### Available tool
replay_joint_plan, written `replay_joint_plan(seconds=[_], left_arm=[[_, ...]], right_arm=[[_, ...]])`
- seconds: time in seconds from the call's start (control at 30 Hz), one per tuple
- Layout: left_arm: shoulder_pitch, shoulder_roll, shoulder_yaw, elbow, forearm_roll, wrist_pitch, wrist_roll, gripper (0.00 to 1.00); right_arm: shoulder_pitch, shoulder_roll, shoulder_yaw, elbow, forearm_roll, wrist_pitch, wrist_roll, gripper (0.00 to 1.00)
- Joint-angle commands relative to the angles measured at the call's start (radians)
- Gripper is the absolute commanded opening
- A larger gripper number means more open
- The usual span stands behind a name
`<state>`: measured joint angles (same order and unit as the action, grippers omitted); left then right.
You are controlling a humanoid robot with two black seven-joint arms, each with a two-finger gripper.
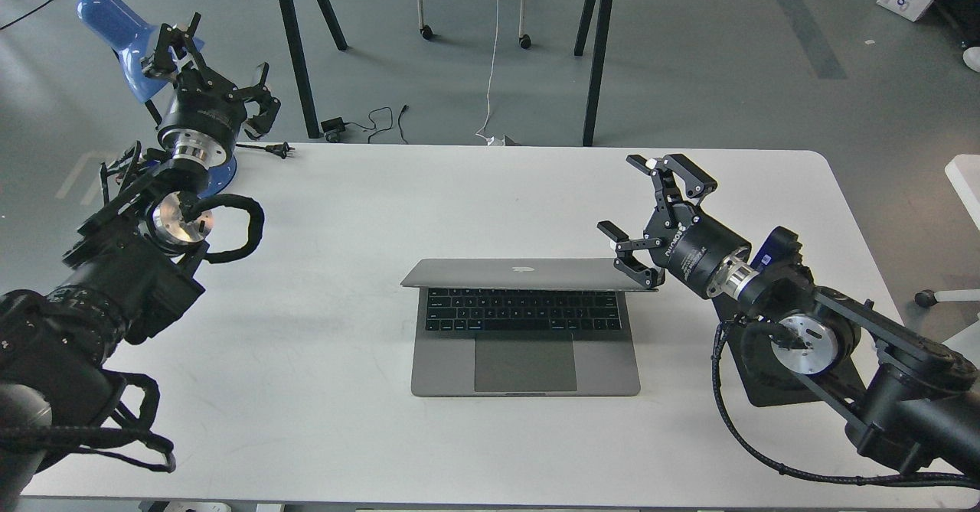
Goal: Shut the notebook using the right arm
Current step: 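Push the laptop screen down toward the keyboard with the right gripper, then press the closed lid flat with the right gripper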
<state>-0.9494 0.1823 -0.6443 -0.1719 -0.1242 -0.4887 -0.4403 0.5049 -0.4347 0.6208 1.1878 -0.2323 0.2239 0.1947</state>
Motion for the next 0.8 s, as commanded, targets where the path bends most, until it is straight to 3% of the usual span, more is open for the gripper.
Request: replay_joint_plan(seconds=[0.0, 0.47, 0.6, 0.77], left_arm=[[0.0, 0.0, 0.0, 0.0, 0.0, 0.0, -0.001, 1.0], [-0.002, -0.001, 0.0, 0.0, 0.0, 0.0, -0.003, 1.0], [-0.002, -0.001, 0.0, 0.0, 0.0, 0.0, -0.001, 1.0], [-0.002, -0.001, 0.0, 0.0, 0.0, 0.0, -0.003, 1.0]], right_arm=[[-0.038, 0.01, -0.013, 0.003, -0.053, 0.002, 0.0, 1.0], [-0.057, 0.033, -0.159, -0.048, -0.162, -0.024, 0.006, 1.0], [-0.059, 0.067, -0.191, -0.08, -0.186, -0.092, 0.008, 1.0], [-0.06, 0.073, -0.193, -0.082, -0.186, -0.104, 0.011, 1.0]])
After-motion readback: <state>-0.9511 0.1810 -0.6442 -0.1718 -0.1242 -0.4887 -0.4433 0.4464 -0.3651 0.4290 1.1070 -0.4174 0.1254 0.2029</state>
